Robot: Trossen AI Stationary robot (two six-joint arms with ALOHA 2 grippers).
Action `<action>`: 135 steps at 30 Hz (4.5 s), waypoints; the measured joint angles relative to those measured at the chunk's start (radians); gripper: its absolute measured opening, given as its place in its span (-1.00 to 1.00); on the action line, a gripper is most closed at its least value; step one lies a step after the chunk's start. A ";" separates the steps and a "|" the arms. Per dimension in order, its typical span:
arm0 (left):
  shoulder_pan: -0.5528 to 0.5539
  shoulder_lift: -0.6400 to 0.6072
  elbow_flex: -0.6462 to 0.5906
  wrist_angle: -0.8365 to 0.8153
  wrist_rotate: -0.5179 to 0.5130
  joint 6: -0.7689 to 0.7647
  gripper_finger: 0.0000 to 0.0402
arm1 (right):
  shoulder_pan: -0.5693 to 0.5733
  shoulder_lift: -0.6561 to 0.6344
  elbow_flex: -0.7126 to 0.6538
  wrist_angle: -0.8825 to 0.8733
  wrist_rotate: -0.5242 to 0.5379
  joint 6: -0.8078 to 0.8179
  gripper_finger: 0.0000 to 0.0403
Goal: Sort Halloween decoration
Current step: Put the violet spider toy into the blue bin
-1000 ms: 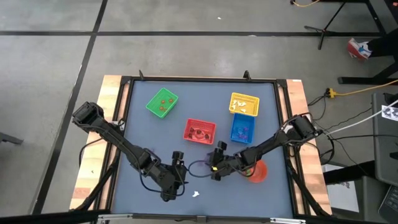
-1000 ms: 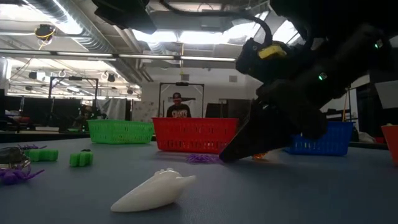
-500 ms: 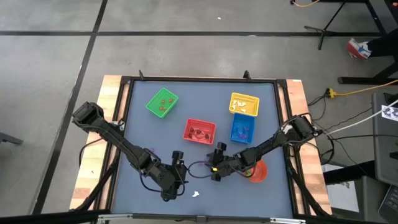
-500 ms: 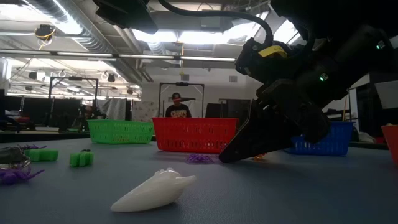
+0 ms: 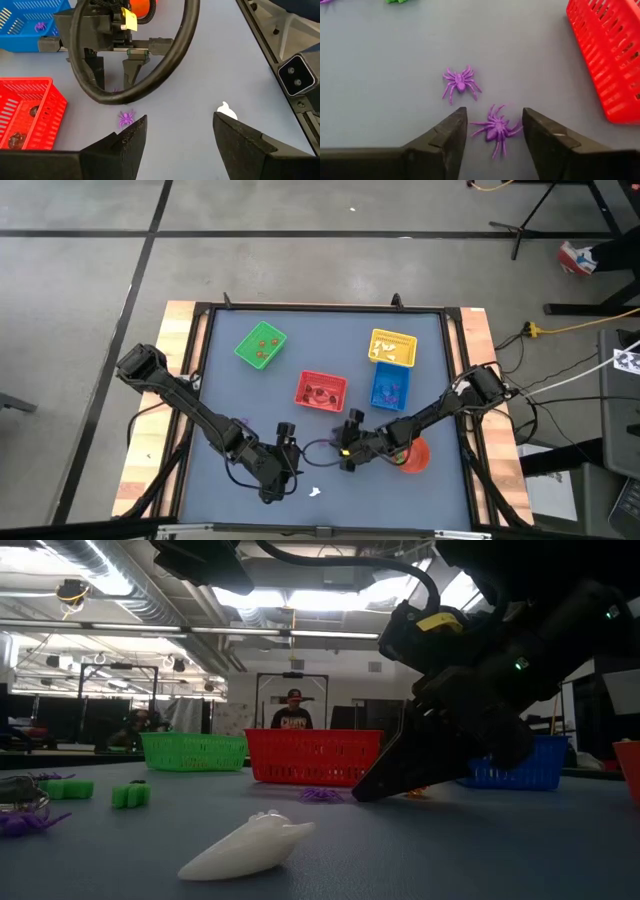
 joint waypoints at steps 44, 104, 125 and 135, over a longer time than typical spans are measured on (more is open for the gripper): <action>0.000 0.000 0.000 0.000 0.000 -0.002 0.05 | 0.000 -0.143 -0.005 -0.038 -0.142 -0.042 -0.75; 0.000 0.000 0.000 0.002 0.000 -0.001 0.05 | 0.000 0.067 -0.001 0.291 -0.152 -0.101 0.07; 0.000 0.000 0.000 0.002 0.000 0.000 0.05 | 0.001 0.102 0.000 0.304 -0.130 -0.111 0.07; 0.000 0.000 0.000 0.002 0.000 0.000 0.05 | -0.001 0.107 0.043 0.360 -0.149 -0.234 0.07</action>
